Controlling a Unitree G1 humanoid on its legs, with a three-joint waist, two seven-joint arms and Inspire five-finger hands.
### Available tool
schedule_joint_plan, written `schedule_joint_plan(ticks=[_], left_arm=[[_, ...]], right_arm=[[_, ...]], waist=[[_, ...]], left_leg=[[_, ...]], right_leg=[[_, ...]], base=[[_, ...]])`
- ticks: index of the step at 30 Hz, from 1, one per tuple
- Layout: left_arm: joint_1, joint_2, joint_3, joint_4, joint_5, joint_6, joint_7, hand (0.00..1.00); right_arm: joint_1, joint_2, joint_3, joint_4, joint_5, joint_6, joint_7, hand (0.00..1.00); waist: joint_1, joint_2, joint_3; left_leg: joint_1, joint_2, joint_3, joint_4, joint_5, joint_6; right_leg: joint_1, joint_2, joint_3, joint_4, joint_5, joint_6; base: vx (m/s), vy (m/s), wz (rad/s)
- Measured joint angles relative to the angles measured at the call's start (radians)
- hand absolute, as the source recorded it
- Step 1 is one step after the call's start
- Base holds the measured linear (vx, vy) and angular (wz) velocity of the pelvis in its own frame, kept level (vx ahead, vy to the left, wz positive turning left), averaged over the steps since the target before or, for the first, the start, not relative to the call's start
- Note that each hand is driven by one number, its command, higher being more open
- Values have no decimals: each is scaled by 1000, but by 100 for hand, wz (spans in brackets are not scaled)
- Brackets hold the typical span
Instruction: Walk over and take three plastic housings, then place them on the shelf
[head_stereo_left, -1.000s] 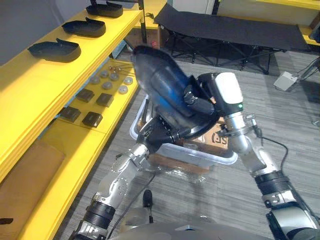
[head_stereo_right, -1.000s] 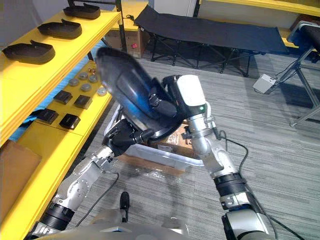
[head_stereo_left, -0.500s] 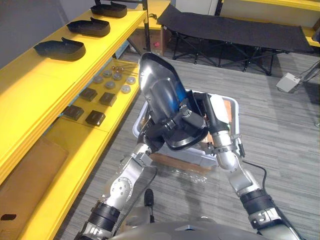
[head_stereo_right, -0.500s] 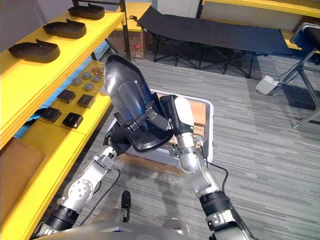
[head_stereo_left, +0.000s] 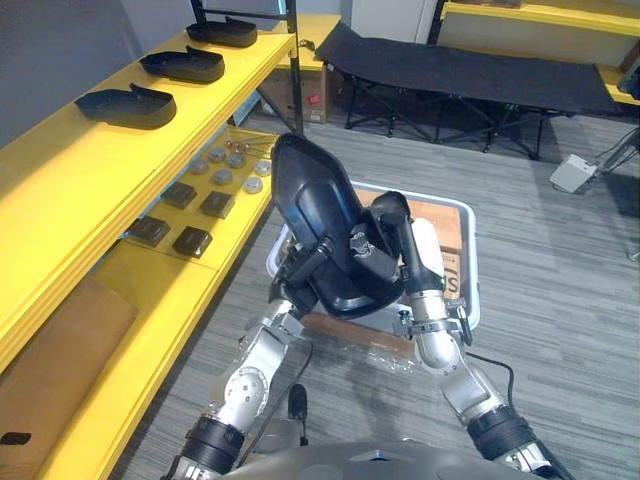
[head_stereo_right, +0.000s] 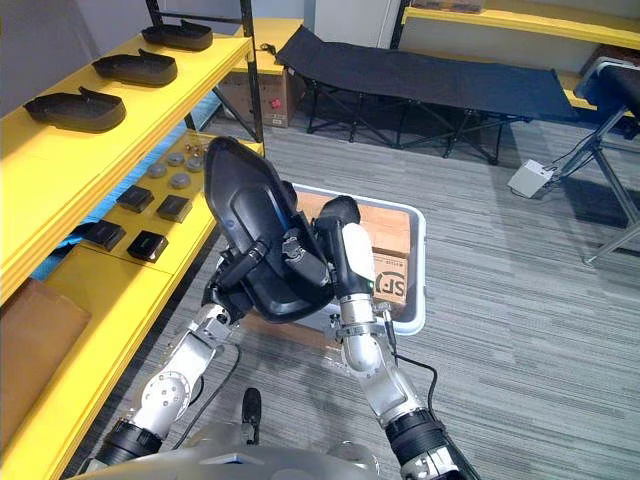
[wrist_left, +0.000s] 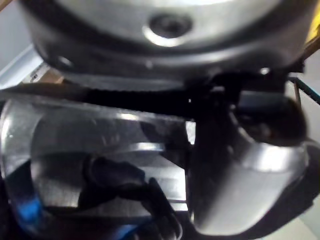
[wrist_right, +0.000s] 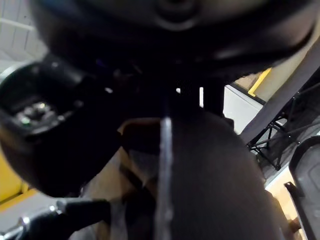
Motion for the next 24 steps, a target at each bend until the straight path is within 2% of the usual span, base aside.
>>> schedule_joint_plan(ticks=[4,7,8,11,13,15,18,20,24], left_arm=[[1,0,-15,0,16,-12,0,0],[5,-1,-22,-14,76,-51,4,0],[17,-2,-23,-38,147,-87,18,0],[45,-3,-16,-123,315,-142,59,0],[65,-20,16,-172,415,-185,96,0],[77,-41,68,-196,536,-240,147,0],[112,-59,173,-218,818,-326,283,0],[133,-56,216,-218,931,-337,343,0],[191,-50,252,-217,1055,-336,450,0]], right_arm=[[21,3,4,0,46,-13,-9,100],[22,3,22,-1,113,-27,-6,100],[26,4,29,-1,146,-36,2,100],[51,13,22,-29,230,-75,31,100],[88,31,18,-78,304,-108,88,100],[120,46,-2,-132,451,-135,198,100],[142,51,-80,-163,686,-177,372,100],[146,57,-127,-163,788,-197,422,100],[194,108,-225,-215,941,-236,488,100]], waist=[[0,-4,-2],[-2,-10,-7],[-1,-13,-8],[1,-13,-9],[0,-14,-9],[-1,-13,-9],[-4,-13,-10],[-2,-13,-10],[-6,-12,-10]], left_leg=[[0,1,4,0,0,0],[0,2,6,0,0,0],[0,2,6,0,0,0],[0,2,5,0,0,-1],[0,3,5,0,-1,-1],[0,4,4,0,-1,-2],[0,6,5,0,-2,-3],[0,6,7,0,-2,-3],[0,9,26,0,-10,1]], right_leg=[[-2,0,2,0,0,-2],[-3,0,3,0,0,-2],[-4,0,3,0,0,-2],[-3,1,3,-1,0,-2],[-2,2,3,-1,0,-2],[-2,3,3,-1,0,-2],[-2,4,3,-2,-1,-4],[-2,4,3,-4,-4,-8],[-9,4,12,-13,-4,-8]], base=[[-3,-2,-1],[0,0,-1],[0,0,0],[0,0,0],[0,0,0],[0,0,0],[0,0,0],[0,0,0],[1,-4,-5]])
